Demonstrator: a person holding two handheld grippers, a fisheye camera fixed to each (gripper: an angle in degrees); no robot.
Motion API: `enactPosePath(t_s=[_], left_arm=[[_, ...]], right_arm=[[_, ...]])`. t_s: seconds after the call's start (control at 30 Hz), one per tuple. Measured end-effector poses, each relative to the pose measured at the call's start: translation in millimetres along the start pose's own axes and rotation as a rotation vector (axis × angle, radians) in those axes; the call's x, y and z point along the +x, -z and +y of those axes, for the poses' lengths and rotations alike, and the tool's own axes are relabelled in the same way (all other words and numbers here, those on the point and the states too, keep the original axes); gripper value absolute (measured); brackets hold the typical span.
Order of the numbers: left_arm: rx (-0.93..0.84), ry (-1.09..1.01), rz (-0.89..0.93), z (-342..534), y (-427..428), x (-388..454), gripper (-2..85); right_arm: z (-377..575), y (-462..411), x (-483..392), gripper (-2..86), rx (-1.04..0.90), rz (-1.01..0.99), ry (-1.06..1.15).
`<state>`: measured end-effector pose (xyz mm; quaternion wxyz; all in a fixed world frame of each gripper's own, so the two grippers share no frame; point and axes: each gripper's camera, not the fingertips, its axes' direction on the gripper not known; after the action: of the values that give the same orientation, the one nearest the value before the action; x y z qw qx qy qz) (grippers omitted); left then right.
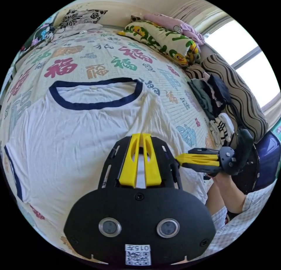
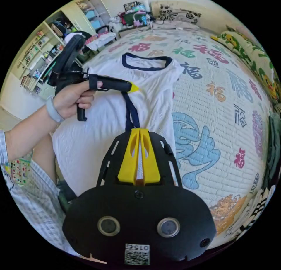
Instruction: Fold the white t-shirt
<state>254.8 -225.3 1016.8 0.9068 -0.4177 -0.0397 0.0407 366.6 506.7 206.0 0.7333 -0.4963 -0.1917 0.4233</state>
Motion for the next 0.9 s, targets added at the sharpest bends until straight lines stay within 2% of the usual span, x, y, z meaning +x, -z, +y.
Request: enactPosePath(t_s=[0.1,0.13,0.23,0.3,0.37,0.47,0.57,0.77,0.9], left_arm=[[-0.012,-0.046,-0.037,4.1,13.2,0.9,1.6],[0.032,-0.068,-0.034,3.4,20.9,4.2,2.5],[0.137,-0.09,-0.011,-9.9,31.0,11.8,5.5],[0.145,-0.067,-0.006,-25.4,24.3,9.9,7.0],[0.092,-0.021,0.001,-42.4,10.2,4.0,7.9],[0.011,-0.043,0.051,-55.9,4.9,3.9,8.4],[-0.134,-0.096,-0.051,-41.4,-0.9,2.0,7.7],[0.016,-0.056,-0.064,13.7,44.7,-22.1,7.6],[0.137,0.083,-0.027,36.0,69.9,-54.0,7.7]], right_arm=[[16.5,10.0,9.0,-0.8,0.011,-0.072,-0.021],[19.1,13.3,11.7,-0.8,0.026,-0.077,-0.032],[25.5,30.2,24.4,0.2,0.124,-0.007,-0.08],[21.7,33.0,34.5,2.4,0.14,0.07,-0.121],[15.7,24.7,40.2,4.8,0.085,0.072,-0.116],[14.3,13.7,43.1,3.5,0.015,0.056,-0.095],[24.3,18.2,47.3,0.9,0.02,0.058,-0.092],[39.8,39.8,47.5,0.1,0.122,0.055,-0.144],[35.8,38.2,18.1,-0.3,0.177,-0.051,0.005]])
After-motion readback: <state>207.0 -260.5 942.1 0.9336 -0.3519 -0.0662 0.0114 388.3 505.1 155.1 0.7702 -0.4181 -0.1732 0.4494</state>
